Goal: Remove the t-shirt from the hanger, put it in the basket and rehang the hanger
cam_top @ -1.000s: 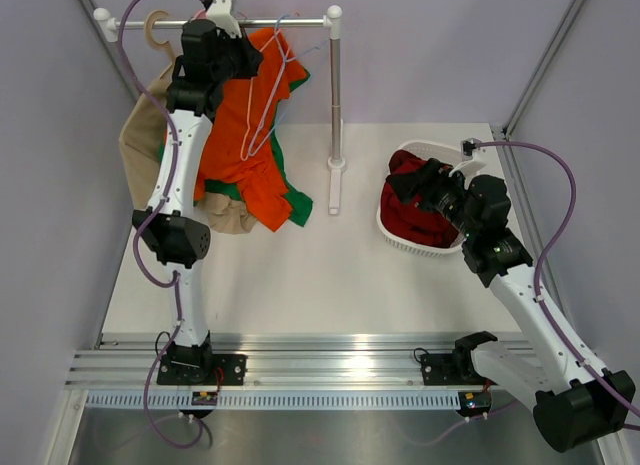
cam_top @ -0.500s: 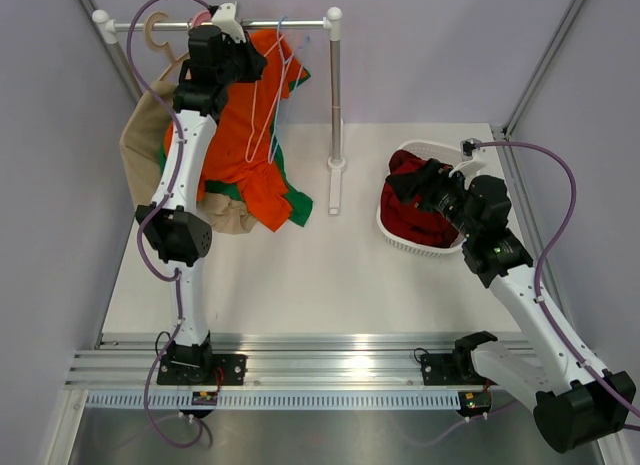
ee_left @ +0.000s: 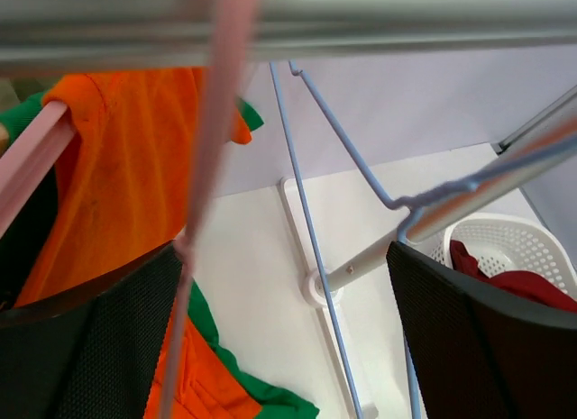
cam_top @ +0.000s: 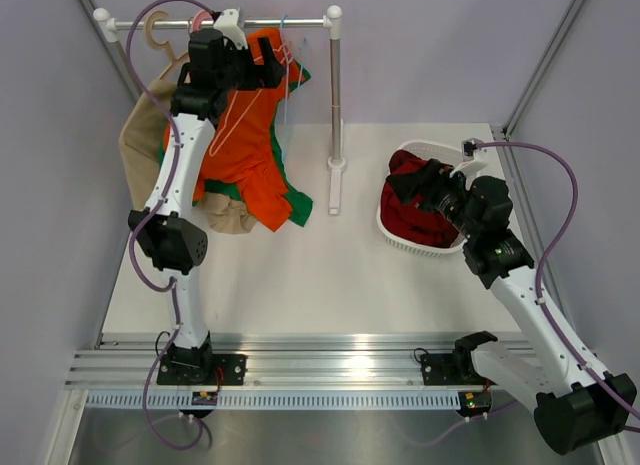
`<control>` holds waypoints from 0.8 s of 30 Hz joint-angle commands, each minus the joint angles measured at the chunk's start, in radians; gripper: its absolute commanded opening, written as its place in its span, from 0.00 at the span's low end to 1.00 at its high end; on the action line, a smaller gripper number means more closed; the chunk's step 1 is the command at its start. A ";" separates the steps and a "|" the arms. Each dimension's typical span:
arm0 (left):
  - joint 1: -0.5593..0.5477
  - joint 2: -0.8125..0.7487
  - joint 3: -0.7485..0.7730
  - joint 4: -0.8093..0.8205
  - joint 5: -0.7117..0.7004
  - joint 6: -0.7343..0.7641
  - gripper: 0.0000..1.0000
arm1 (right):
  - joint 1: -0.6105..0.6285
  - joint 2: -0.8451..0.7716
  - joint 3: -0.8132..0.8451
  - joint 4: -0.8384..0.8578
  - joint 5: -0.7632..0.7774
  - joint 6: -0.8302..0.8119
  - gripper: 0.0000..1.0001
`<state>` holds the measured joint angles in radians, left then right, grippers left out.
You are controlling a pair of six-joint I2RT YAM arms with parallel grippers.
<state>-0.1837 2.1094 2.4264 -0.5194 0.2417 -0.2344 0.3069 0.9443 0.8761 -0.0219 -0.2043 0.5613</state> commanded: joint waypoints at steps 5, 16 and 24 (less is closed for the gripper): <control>-0.020 -0.271 -0.156 0.041 -0.025 0.009 0.99 | 0.014 -0.064 0.023 -0.002 0.003 -0.011 0.90; -0.054 -0.557 -0.433 0.045 -0.047 0.033 0.99 | 0.015 -0.105 0.061 -0.041 0.060 -0.014 1.00; -0.062 -0.813 -0.650 0.099 -0.056 0.023 0.99 | 0.014 -0.114 0.100 -0.092 0.074 -0.023 0.99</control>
<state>-0.2436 1.3880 1.8278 -0.4915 0.2066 -0.2173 0.3077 0.8433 0.9371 -0.0982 -0.1471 0.5529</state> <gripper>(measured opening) 0.988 0.993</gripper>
